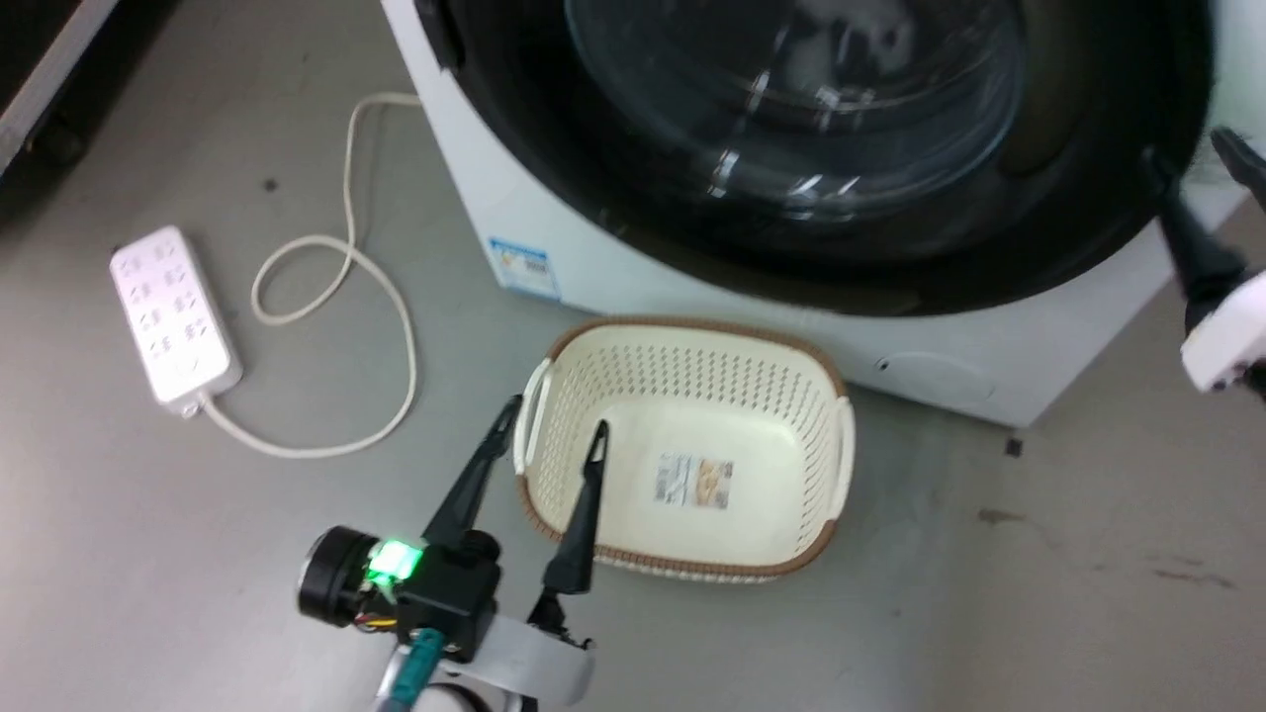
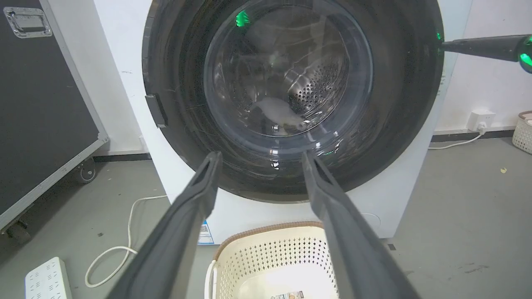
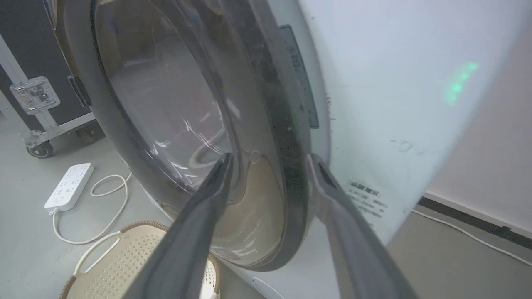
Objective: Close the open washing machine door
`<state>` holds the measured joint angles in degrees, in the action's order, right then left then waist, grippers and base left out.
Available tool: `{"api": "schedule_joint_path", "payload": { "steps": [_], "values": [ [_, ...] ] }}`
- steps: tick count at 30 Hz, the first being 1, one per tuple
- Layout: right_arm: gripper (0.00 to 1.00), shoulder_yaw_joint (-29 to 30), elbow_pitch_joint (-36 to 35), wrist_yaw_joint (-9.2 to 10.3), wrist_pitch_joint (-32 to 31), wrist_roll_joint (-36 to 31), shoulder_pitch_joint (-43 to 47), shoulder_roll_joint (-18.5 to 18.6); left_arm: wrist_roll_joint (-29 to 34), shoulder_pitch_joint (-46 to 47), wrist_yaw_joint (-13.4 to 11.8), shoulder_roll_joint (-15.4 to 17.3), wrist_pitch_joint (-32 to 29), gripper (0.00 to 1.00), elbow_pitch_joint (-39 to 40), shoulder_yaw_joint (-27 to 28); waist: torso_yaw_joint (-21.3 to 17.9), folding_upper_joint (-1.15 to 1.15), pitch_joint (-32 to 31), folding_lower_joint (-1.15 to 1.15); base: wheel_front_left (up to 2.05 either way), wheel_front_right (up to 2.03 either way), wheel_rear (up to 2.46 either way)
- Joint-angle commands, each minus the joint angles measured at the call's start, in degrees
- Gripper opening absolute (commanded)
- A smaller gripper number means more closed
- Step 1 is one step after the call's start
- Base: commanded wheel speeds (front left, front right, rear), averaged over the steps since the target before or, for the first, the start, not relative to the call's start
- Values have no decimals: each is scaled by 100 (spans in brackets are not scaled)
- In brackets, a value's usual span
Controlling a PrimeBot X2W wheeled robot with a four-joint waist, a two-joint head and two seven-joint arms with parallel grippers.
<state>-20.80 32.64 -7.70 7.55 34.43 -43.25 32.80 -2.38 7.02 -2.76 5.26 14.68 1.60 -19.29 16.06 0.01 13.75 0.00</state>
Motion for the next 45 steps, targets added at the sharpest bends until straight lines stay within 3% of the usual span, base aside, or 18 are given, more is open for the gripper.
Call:
{"api": "schedule_joint_path", "payload": {
  "steps": [1,8,10,20,25,38,39,45],
  "values": [
    [100,36,8,21,142,-12,182,-33,-65,-73,43,40,31,100,-20,72,-264,-1,-337,0,0,0,0],
    [100,467,-349,21,648,-428,1124,-437,-346,-434,286,99,31,100,-104,547,-819,-1,-998,0,0,0,0],
    [100,890,-788,21,702,-718,1688,-828,-343,-656,381,200,31,100,-213,749,-1132,-1,-1265,0,0,0,0],
    [100,2219,-2416,21,696,-1565,3622,-2049,-373,-792,452,125,31,100,-446,1017,-1475,-1,-1427,0,0,0,0],
    [100,2353,-2885,21,605,-1999,4350,-2524,-393,-826,448,66,31,100,-612,1111,-1539,-1,-1412,0,0,0,0],
    [100,2160,-3079,21,653,-2486,4839,-2891,-261,-820,116,-75,32,100,-893,1361,-1558,-1,-1414,0,0,0,0],
    [0,2169,-3080,16,623,-2447,4754,-2864,-252,-793,136,-71,-5,0,-899,1345,-1559,-1,-1414,0,0,0,0],
    [0,2169,-3083,17,590,-2466,4743,-2866,-242,-791,141,-75,-38,0,-886,1342,-1560,-1,-1414,0,0,0,0]
  ]
}}
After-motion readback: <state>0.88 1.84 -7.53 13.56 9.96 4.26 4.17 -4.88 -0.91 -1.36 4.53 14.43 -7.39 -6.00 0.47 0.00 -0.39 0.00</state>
